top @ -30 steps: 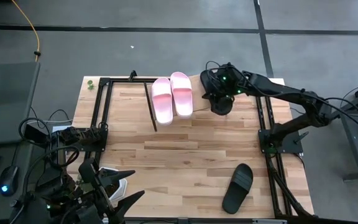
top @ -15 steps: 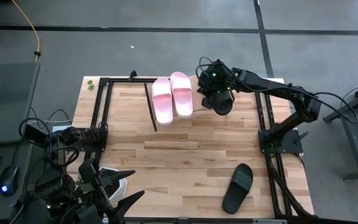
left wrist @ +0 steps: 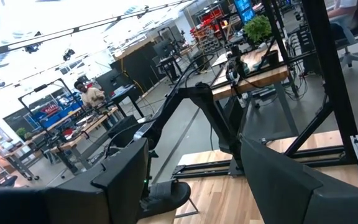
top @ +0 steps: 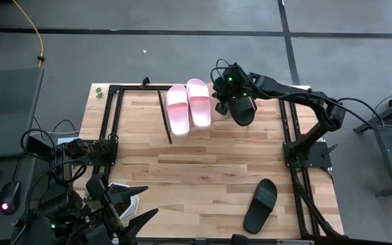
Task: Pick and place slides into the shelf
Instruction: Adjust the pink slippers on the shelf
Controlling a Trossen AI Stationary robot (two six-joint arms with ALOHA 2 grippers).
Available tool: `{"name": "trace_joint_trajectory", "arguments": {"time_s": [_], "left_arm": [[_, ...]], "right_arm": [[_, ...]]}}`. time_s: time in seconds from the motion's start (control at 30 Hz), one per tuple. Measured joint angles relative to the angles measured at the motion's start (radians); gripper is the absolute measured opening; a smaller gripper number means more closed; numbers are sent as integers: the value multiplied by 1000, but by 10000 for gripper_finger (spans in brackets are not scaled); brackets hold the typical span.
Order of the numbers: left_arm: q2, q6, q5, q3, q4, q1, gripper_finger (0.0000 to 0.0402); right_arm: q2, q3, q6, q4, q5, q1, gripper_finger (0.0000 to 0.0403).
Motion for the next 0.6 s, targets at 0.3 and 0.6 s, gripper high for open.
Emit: {"name": "trace_joint_trajectory", "arguments": {"time_s": [0.3,0.6], "left_arm": [[0,0,4,0,3,0,246],[0,0,13,0,4,0,246]], "right_arm": [[47,0,11,24,-6,0,0],[54,0,28,100,-63,24,0]]}}
